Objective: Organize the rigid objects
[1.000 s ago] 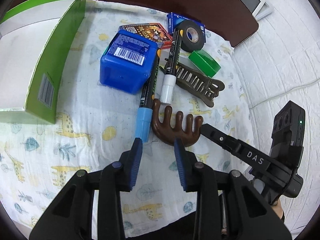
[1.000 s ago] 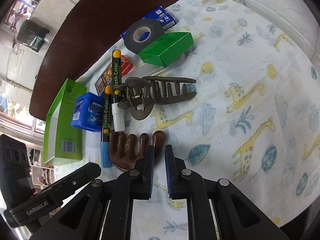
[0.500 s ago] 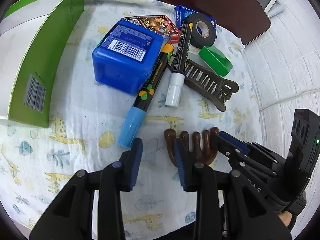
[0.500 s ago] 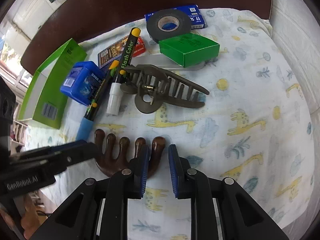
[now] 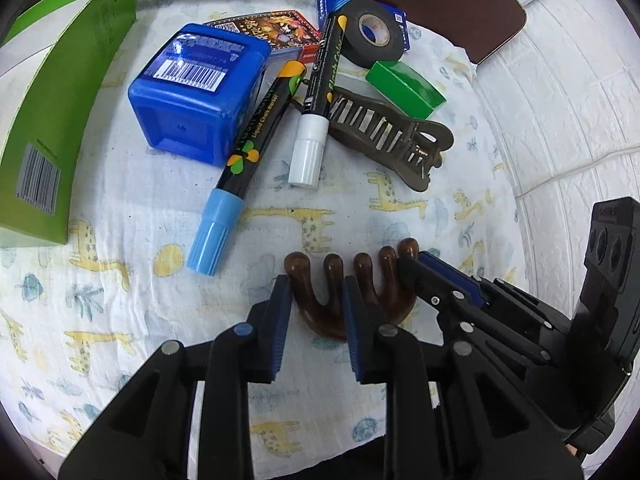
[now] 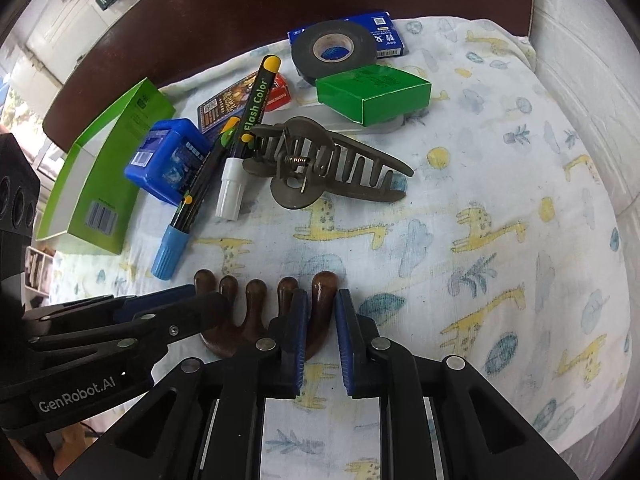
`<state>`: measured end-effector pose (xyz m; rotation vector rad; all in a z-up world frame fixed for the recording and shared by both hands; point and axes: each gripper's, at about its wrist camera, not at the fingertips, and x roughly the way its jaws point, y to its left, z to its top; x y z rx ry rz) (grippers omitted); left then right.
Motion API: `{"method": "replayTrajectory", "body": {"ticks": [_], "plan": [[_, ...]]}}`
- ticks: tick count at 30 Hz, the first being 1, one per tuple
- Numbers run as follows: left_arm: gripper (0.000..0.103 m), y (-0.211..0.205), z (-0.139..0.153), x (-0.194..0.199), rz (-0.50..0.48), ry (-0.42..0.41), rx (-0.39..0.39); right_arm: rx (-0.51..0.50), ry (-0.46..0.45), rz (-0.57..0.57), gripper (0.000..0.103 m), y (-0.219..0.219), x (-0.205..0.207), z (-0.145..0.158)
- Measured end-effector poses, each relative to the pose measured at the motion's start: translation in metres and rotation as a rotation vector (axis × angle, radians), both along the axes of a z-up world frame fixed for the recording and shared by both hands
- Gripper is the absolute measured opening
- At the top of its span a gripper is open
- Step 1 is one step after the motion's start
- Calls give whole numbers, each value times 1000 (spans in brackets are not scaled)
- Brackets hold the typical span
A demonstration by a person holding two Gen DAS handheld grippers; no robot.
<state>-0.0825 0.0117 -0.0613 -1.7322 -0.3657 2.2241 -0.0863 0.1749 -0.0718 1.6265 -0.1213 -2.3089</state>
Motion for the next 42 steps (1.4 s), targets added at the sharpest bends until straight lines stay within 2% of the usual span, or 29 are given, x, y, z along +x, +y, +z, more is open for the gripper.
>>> {"method": "replayTrajectory", "body": {"ticks": [5,7,13,16,21,28,35,42], "plan": [[21,-2,21,6,-10,90,-29,-24,24,-13,18,-5,9,6],[24,-7,28,8,-15,107,-11,-23,55,-15,18,-5,19,15],[25,-23,51,14,13,173,13,-23,160,-12,18,-17,26,44],[25,-36,66,17,43,219,19,-19,219,7,18,-36,22,58],[25,-77,95,23,115,299,22,-45,278,68,18,-71,19,82],[25,-146,124,29,225,383,-37,-101,335,185,18,-140,20,106],[25,-214,123,27,317,381,-89,-149,331,277,18,-218,9,108],[25,-273,101,14,398,327,-73,-141,276,355,18,-288,-2,89]]}}
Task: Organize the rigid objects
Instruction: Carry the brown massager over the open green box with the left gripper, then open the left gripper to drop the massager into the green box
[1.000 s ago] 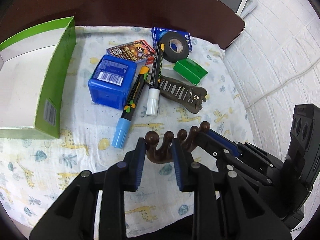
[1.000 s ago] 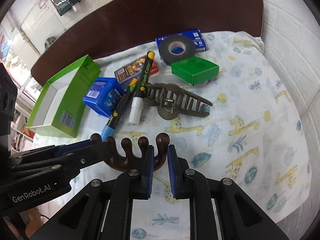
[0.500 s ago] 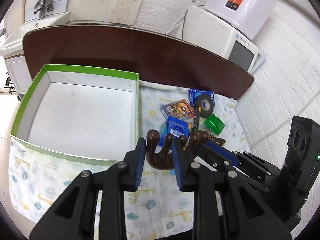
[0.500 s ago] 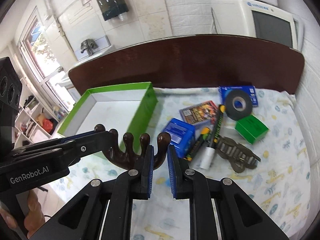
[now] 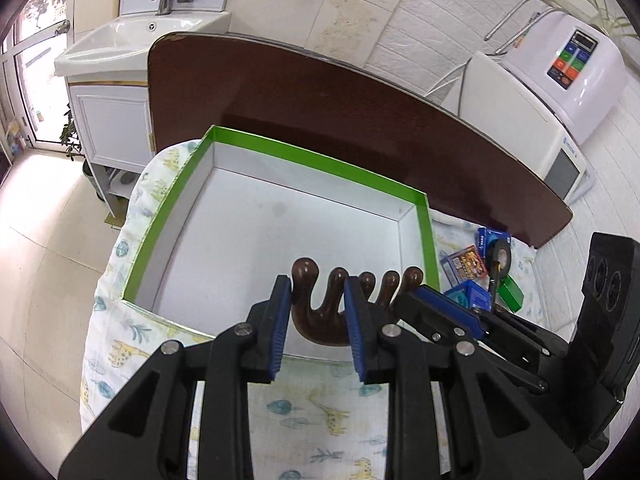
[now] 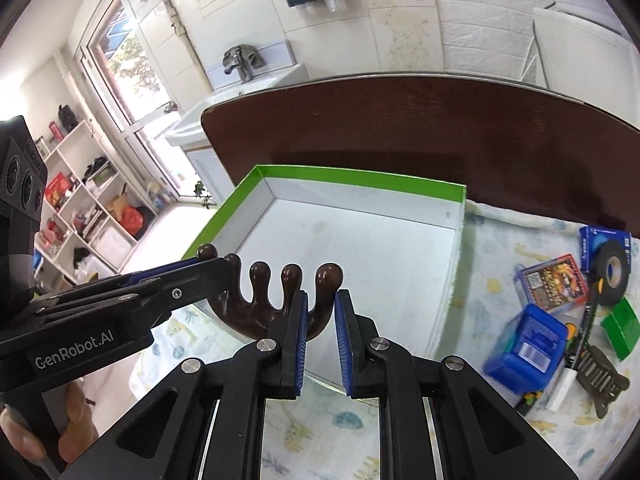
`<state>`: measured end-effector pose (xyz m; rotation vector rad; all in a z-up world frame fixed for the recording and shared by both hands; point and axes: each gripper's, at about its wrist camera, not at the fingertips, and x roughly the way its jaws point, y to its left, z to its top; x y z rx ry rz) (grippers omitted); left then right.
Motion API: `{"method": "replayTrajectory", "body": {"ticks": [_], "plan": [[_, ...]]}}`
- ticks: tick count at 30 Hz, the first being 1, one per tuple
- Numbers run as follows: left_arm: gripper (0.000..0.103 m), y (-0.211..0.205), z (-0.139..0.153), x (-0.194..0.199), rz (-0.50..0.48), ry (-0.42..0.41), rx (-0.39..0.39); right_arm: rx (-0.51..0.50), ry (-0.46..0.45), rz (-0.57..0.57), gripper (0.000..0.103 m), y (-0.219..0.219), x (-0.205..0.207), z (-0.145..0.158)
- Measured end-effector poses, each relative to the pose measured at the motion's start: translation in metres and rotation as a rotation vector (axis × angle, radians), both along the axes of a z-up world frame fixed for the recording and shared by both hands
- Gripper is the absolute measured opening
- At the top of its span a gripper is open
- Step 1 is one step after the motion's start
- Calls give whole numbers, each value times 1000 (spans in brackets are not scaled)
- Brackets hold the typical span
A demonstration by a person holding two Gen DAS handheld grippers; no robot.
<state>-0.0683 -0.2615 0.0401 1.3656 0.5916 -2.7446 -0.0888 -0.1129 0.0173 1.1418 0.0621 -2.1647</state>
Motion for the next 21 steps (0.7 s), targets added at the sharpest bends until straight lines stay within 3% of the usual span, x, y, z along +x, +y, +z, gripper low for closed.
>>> {"method": "replayTrajectory", "body": {"ticks": [15,21], "plan": [[25,-54,-59,-15,65,-120,45,140,-134,81,18,-75,-12,-68],[23,-54,-61,-14,68,-128,45,131,-187,101,18,-81,-13,-81]]}}
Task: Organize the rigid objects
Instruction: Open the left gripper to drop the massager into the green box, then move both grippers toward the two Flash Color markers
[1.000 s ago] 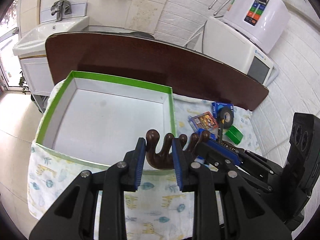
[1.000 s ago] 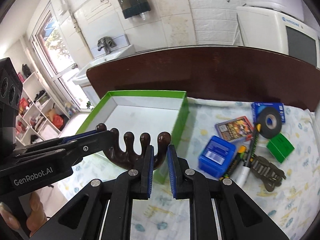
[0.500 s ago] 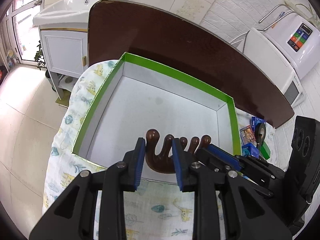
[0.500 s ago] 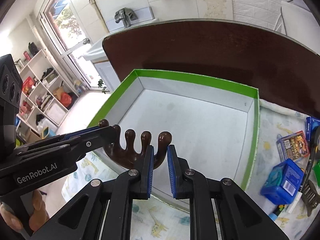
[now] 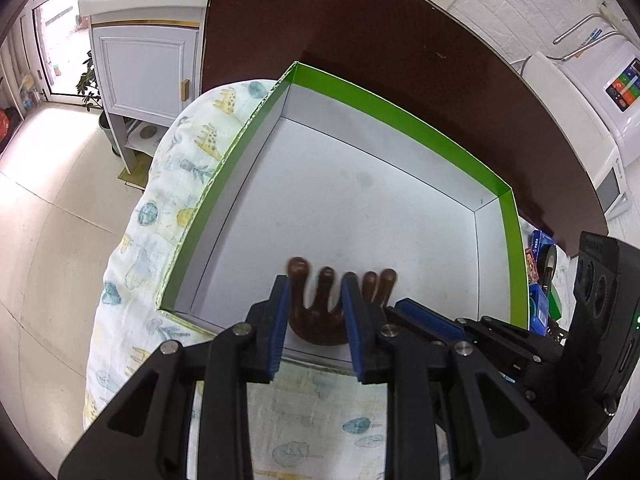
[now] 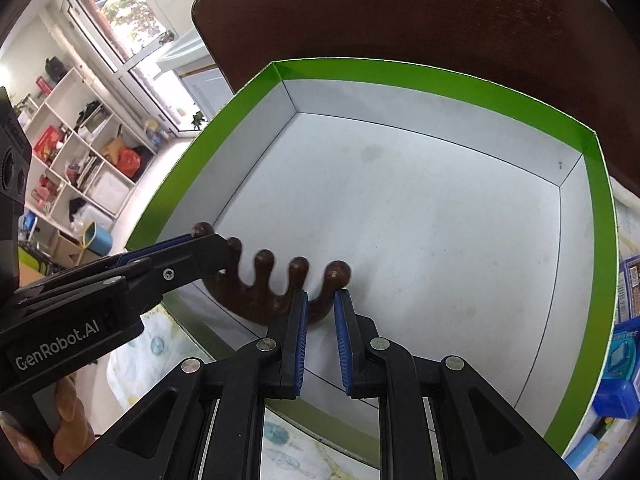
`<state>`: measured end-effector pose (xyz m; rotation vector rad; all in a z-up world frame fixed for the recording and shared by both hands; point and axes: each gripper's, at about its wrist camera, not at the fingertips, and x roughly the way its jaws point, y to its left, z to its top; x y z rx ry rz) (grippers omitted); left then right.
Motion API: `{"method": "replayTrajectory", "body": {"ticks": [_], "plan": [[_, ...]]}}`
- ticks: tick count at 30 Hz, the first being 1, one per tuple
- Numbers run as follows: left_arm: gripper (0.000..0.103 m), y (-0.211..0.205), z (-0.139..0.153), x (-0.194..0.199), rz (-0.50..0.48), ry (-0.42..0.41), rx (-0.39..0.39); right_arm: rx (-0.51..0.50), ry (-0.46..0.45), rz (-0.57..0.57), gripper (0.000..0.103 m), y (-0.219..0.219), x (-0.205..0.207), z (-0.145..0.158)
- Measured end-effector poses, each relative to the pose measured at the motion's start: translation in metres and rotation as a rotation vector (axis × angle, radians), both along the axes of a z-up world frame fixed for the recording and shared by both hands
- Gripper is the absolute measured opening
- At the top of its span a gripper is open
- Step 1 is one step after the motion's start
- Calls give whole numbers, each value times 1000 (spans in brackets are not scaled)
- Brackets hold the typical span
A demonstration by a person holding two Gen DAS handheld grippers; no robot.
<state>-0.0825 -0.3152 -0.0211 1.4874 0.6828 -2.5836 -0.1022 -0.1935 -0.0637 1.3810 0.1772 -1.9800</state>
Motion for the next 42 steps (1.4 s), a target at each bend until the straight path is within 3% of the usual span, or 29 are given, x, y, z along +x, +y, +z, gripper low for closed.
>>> {"method": "replayTrajectory", "body": {"ticks": [5,9,17,22,23,28,31,36,42], "plan": [[27,6,4,2,23,1,-6,-25,4,21,18,5,6,12],[43,27,19,0,16,34,-44,-50,38,-17,18,31,6,27],[63,120,63,-10,-145,143,-76,-108,90,-189,19,133,-7,62],[67,198,71,-20,-296,157,-56,-125,148,-351,57,225,-15,81],[67,214,69,-23,-326,149,-50,-128,157,-389,57,247,-16,82],[66,292,49,-36,-461,86,-13,-142,124,-562,57,345,-17,64],[65,321,34,-44,-490,31,-2,-188,63,-614,57,380,-21,43],[65,328,23,-51,-441,-9,-18,-248,41,-598,57,385,-29,28],[65,318,24,-51,-389,-15,-35,-242,2,-551,57,375,-42,12]]}}
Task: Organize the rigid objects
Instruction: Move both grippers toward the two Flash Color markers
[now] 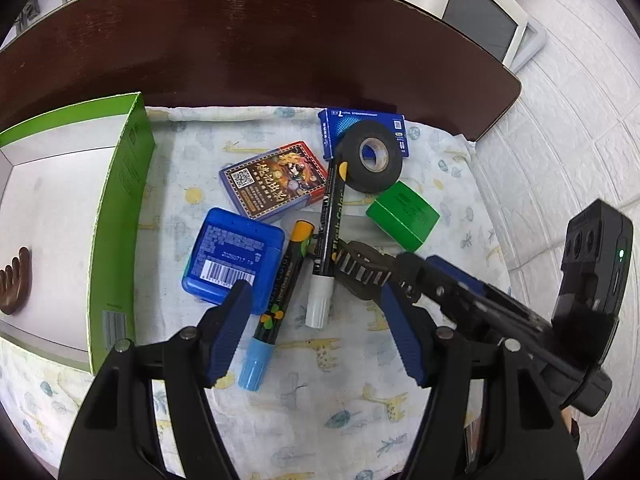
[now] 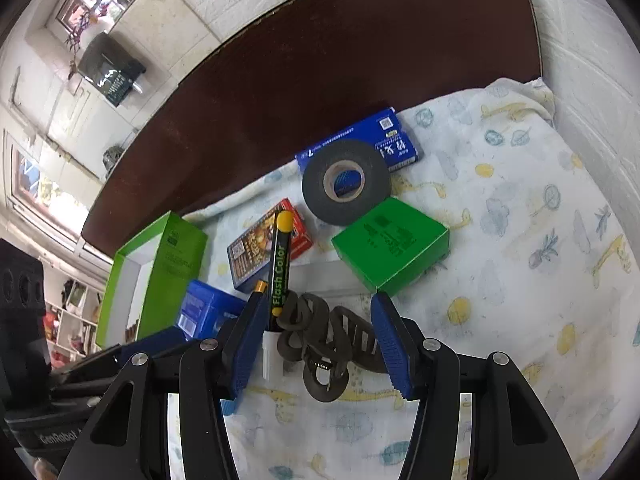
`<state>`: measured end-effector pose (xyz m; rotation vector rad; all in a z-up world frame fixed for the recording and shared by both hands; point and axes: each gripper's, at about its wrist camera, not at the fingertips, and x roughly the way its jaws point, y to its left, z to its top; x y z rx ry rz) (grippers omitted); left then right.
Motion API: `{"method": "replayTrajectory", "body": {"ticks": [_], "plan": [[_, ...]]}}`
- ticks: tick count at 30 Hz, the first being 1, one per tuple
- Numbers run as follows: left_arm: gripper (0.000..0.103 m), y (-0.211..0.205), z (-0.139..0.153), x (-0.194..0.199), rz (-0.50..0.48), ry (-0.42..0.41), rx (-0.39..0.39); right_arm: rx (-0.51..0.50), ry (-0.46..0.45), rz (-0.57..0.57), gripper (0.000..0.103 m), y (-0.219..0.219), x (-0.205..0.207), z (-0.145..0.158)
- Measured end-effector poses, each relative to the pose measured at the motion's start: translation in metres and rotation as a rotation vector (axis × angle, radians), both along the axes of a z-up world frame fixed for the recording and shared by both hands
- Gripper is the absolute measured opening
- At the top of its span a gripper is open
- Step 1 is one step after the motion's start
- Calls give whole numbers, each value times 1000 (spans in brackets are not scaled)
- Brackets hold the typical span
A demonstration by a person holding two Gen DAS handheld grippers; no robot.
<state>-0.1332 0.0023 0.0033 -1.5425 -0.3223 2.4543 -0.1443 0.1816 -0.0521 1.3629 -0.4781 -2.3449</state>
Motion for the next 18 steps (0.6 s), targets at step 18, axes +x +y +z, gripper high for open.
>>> {"method": "replayTrajectory", "body": {"ticks": [18], "plan": [[39,-5,-14,28,-53,24,-149,-18,-38,140,48,-20,50,-14]]}}
